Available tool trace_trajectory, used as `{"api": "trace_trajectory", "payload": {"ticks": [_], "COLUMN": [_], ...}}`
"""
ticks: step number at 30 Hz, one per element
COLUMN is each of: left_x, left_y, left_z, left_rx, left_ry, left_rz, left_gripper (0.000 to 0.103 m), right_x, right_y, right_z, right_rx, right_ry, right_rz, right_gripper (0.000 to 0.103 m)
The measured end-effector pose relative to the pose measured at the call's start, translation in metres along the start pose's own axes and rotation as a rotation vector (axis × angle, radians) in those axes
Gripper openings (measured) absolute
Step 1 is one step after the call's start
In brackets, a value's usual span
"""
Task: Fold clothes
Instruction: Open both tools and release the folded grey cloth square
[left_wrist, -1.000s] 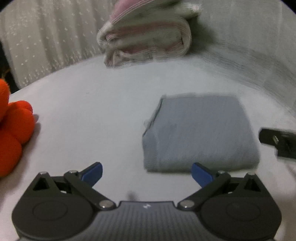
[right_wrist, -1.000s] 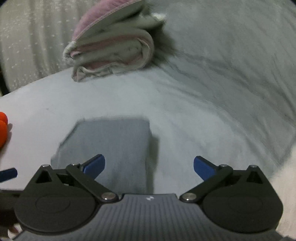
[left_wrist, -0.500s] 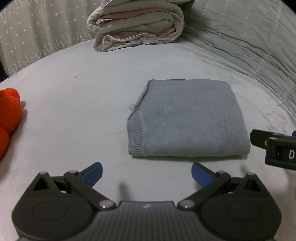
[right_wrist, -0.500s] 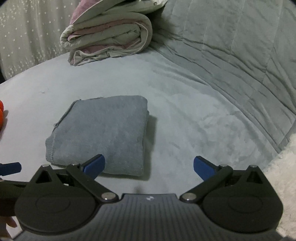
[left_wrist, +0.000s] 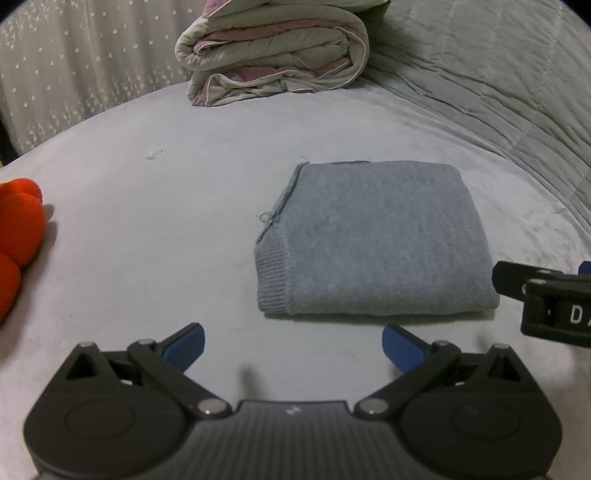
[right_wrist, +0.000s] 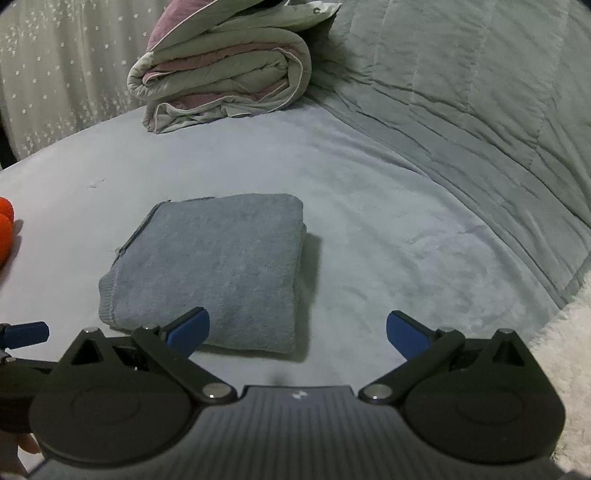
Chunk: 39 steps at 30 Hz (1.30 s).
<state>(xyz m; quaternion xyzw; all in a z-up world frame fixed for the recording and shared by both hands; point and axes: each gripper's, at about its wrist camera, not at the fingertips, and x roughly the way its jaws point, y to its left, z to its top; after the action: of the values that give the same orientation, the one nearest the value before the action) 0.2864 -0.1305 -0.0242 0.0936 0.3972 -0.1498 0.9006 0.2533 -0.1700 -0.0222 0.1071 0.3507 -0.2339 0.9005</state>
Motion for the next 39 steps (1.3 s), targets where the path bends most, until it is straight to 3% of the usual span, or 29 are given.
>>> {"api": "trace_trajectory", "payload": {"ticks": [39], "left_x": [0.0011], "left_y": [-0.0034], "left_z": [-0.0009], "left_rx": [0.024], "left_ry": [-0.001], "left_rz": [0.014], "left_gripper": [0.102], "right_x": [0.0027], "right_y": [0.0036], "right_z": [-0.0009], "right_rx": [-0.029], "right_ry": [0.009], "right_rz": [0.012], "right_gripper": [0.103]}}
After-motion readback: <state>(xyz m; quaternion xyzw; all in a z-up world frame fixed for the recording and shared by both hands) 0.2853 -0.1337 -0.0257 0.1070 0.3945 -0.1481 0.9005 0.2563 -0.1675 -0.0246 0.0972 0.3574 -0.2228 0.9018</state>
